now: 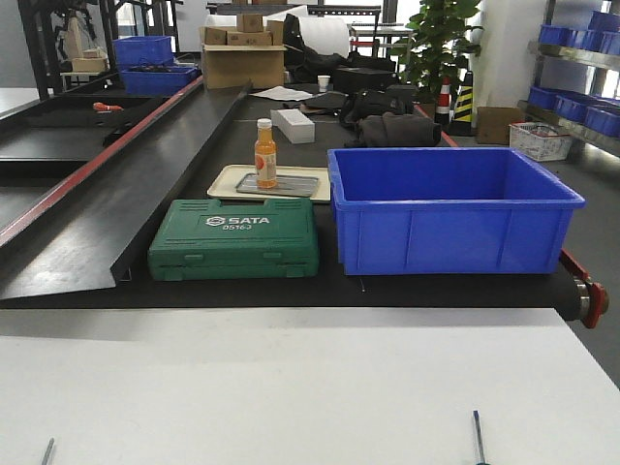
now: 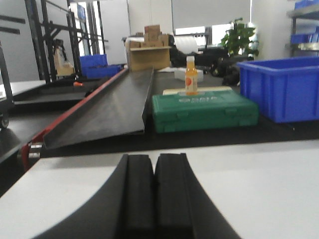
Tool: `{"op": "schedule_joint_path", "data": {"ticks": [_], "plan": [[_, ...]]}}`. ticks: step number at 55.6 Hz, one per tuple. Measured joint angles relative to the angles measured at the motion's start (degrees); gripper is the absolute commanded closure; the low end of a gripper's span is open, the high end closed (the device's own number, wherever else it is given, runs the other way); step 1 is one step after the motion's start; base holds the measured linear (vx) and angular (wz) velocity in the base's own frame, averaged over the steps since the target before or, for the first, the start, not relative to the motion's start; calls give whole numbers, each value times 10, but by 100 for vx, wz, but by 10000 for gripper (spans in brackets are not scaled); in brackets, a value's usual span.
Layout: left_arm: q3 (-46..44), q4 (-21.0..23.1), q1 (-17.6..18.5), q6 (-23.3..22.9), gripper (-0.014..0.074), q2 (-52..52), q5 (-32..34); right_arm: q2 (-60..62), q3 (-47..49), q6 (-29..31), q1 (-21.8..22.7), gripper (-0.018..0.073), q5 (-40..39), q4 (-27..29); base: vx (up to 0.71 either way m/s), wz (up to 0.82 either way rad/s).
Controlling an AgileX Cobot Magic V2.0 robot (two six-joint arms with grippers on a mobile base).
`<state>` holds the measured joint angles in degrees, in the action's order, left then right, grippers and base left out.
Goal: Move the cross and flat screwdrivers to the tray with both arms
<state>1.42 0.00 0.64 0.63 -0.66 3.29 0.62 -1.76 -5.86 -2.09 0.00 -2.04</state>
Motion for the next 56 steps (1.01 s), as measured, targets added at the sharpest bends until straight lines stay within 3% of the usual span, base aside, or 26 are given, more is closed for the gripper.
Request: {"op": "schedule_joint_path", "data": {"ticks": [8, 16, 24, 32, 46, 56], "plan": [[-35, 0, 0, -36, 594, 0, 22, 0, 41, 6, 0, 567, -6, -1, 0, 0], [-126, 0, 0, -39, 594, 35, 7, -52, 184, 45, 0, 567, 36, -1, 0, 0], [-250, 0, 0, -39, 594, 164, -6, -204, 339, 66, 0, 567, 66, 0, 0, 0], [-355, 0, 0, -39, 594, 309, -9, -348, 428, 69, 0, 567, 87, 12, 0, 0], [-386, 0, 0, -39, 539, 458, -37, -479, 446, 69, 0, 551, 119, 43, 0, 0], [-386, 0, 0, -39, 382, 505, -37, -512, 446, 71, 0, 399, 122, 47, 0, 0]]}}
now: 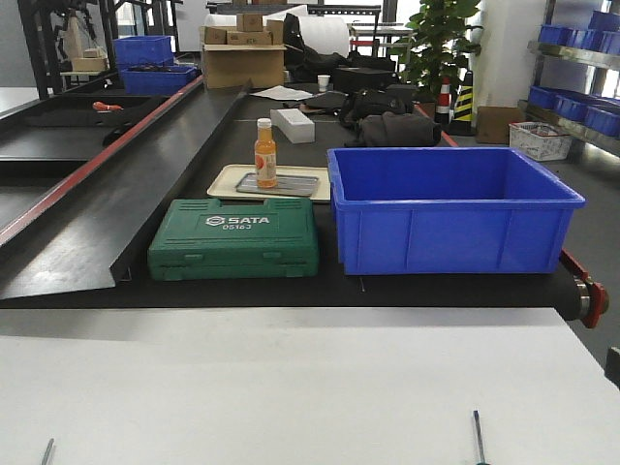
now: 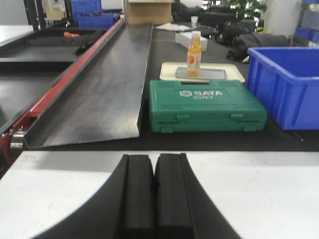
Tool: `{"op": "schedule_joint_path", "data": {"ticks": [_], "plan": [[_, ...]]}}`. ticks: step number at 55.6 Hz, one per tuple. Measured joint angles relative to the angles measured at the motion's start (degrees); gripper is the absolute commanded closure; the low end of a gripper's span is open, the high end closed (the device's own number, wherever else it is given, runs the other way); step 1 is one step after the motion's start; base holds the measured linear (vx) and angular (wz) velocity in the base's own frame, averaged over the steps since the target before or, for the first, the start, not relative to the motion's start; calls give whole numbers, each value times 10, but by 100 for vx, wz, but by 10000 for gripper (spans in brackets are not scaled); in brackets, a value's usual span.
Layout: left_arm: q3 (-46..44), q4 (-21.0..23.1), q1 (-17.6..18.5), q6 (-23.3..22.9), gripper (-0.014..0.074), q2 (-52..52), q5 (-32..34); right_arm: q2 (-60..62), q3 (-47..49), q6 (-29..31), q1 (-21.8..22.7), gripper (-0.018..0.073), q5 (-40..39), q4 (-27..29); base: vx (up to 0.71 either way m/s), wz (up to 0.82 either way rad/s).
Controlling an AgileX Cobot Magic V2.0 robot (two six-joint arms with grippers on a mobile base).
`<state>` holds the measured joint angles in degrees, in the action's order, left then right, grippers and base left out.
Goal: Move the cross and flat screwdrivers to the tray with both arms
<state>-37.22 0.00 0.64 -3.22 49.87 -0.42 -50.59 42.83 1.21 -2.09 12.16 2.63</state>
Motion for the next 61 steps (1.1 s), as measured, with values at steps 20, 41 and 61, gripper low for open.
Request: {"op": "schedule_joint_path", "data": {"ticks": [20, 41, 61], "plan": [[0, 0, 0, -1, 85, 33, -2, -39, 0, -12, 0, -90, -44, 0, 0, 0], [0, 0, 0, -5, 94, 33, -8, -235, 190, -16, 0, -17, 191, 29, 0, 0], [0, 0, 0, -5, 94, 64, -37, -530, 343, -48, 0, 37, 388, 29, 0, 0]]}}
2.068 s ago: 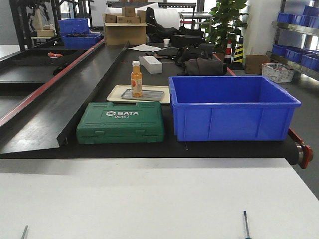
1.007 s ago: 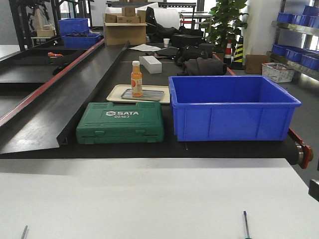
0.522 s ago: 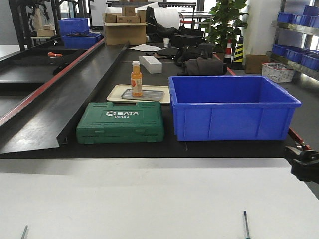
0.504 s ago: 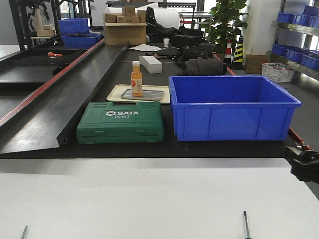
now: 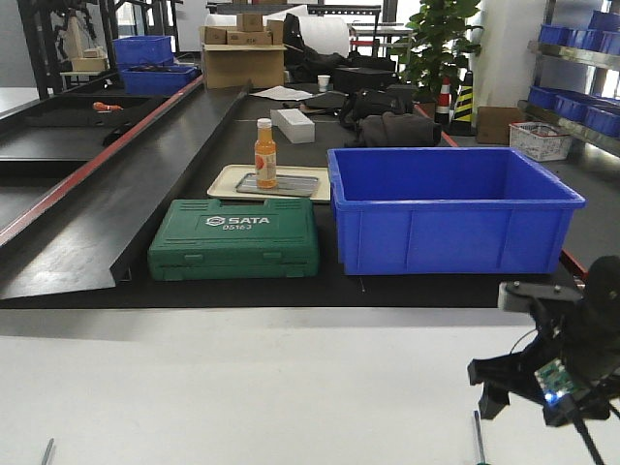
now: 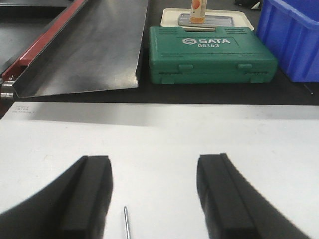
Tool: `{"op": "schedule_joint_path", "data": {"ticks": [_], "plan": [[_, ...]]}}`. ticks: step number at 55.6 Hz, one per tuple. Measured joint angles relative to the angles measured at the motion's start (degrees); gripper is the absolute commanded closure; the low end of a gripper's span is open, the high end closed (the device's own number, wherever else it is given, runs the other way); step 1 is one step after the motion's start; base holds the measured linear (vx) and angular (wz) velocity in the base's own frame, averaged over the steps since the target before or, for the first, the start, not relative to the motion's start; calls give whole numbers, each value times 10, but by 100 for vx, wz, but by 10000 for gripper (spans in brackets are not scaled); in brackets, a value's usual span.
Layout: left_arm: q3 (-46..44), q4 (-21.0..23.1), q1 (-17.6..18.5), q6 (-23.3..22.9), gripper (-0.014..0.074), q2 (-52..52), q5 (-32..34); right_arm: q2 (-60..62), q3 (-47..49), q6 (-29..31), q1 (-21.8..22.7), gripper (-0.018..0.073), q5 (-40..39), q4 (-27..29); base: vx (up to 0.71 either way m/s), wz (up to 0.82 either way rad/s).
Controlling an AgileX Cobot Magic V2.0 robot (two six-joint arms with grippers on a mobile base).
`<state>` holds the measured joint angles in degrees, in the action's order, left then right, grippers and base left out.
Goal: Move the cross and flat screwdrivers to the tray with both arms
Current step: 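Lower both grippers over the black-green screwdrivers lying on the table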
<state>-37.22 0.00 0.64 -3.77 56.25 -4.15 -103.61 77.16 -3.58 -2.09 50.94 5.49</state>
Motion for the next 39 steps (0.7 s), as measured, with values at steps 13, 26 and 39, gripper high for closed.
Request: {"op": "schedule_joint_path", "data": {"ticks": [13, 26, 39], "plan": [[0, 0, 0, 0, 94, 25, -21, -99, 1, -48, -22, 64, 2, -20, 0, 0], [0, 0, 0, 0, 94, 36, -31, -140, 3, -107, -46, 64, -24, -20, 0, 0], [0, 0, 0, 0, 94, 36, -36, -180, 7, -119, -46, 236, -25, -45, 0, 0]]}}
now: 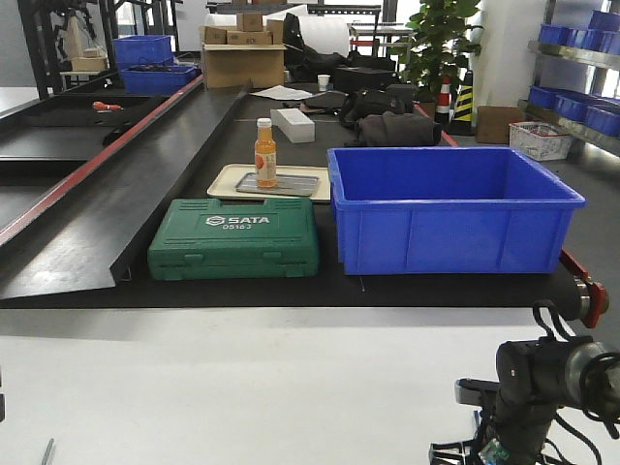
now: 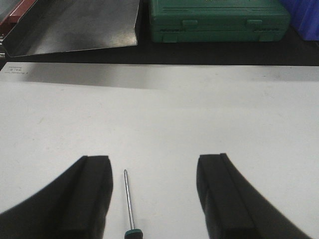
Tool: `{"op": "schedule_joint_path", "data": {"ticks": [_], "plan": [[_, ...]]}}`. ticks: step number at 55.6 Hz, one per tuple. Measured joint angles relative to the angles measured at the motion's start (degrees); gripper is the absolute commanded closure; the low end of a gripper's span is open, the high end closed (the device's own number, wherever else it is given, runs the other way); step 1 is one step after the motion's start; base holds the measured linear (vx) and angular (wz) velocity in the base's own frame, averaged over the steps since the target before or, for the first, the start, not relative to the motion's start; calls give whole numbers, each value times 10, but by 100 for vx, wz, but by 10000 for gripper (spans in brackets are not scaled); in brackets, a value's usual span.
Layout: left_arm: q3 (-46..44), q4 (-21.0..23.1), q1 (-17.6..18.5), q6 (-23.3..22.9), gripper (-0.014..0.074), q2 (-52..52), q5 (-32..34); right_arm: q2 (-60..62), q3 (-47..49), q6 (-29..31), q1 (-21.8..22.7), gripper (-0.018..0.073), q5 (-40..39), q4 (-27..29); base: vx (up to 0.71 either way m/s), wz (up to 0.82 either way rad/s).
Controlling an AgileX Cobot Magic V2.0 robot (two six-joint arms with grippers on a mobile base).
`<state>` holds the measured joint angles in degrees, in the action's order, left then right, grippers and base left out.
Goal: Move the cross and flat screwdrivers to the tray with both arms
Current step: 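Lower both grippers over the black-green screwdrivers lying on the table, then close both grippers on the screwdriver handles and lift them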
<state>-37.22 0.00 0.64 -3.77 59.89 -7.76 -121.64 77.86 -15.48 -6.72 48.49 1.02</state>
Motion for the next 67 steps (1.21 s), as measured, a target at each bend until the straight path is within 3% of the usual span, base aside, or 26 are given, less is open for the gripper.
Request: {"op": "schedule_joint_path", "data": {"ticks": [8, 21, 33, 48, 58, 67], "plan": [[0, 0, 0, -3, 94, 0, -6, 0, 1, -1, 0, 575, -6, -2, 0, 0], [0, 0, 0, -51, 94, 0, -76, 0, 1, 0, 0, 571, -10, -2, 0, 0], [-19, 0, 0, -59, 94, 22, -148, 0, 1, 1, 0, 569, -14, -1, 0, 0], [-98, -12, -13, -63, 94, 146, -225, 0, 1, 5, 0, 567, -14, -1, 0, 0], [-122, -49, -27, -125, 94, 246, -233, 0, 2, 23, 0, 567, -14, 0, 0, 0], [-123, -53, -28, -141, 94, 321, -232, -1, 2, 29, 0, 567, -14, 0, 0, 0]]}}
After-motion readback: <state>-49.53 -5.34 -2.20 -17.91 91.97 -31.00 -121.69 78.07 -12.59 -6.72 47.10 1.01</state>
